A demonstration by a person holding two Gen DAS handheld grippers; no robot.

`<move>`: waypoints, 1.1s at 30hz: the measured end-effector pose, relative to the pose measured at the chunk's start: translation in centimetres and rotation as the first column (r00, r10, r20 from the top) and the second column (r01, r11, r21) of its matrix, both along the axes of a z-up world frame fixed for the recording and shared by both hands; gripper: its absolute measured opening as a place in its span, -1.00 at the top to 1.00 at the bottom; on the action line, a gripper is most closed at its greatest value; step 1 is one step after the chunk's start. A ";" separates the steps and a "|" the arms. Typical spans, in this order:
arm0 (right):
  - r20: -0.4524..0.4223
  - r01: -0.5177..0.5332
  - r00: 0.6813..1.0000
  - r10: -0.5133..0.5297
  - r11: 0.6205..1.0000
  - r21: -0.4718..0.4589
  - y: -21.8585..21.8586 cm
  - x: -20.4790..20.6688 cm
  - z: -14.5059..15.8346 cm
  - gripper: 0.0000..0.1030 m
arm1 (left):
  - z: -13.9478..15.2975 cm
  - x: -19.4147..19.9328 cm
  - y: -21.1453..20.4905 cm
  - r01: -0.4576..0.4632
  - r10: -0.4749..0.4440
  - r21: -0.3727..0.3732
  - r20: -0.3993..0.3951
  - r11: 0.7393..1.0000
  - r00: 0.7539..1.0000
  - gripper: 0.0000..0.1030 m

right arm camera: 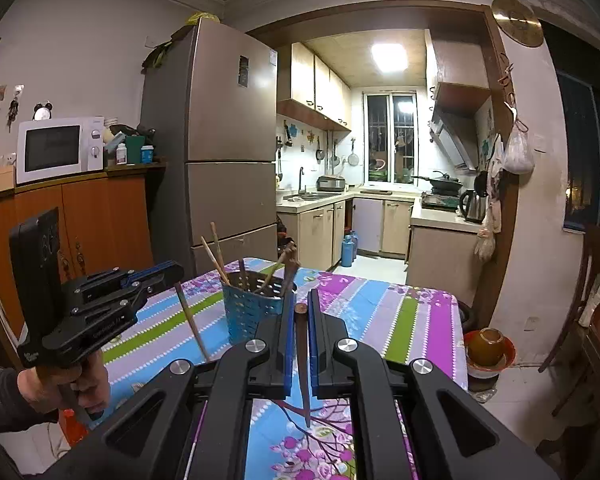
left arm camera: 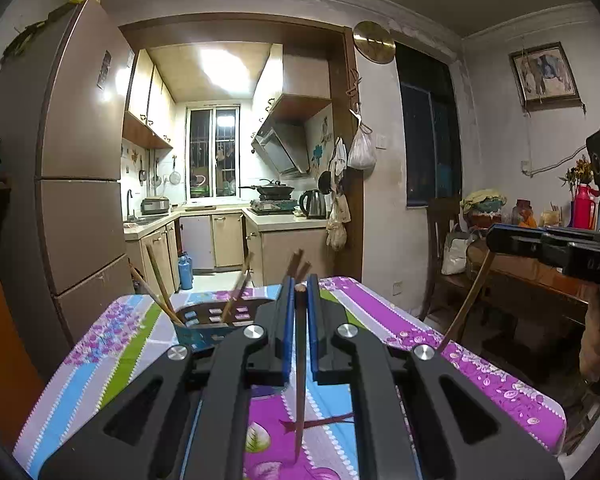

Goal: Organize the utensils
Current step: 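Carry both held chopsticks up and lower them into the blue holder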

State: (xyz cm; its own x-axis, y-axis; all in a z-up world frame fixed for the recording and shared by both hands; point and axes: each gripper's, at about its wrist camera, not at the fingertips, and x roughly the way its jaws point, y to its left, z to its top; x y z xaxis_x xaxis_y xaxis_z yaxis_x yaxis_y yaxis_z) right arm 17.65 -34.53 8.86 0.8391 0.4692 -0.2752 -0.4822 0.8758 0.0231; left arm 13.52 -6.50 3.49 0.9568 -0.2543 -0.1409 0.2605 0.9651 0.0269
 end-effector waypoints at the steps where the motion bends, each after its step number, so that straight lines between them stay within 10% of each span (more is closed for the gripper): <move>1: 0.000 -0.002 1.000 0.002 1.000 -0.001 0.2 0.1 0.4 0.86 | 0.5 0.1 0.2 0.003 -0.003 -0.001 0.004 1.000 1.000 0.91; 33: 0.078 -0.073 0.994 0.071 0.997 0.028 9.6 9.4 17.5 0.86 | 17.1 8.7 6.3 -0.033 0.059 -0.138 0.188 0.990 0.980 0.91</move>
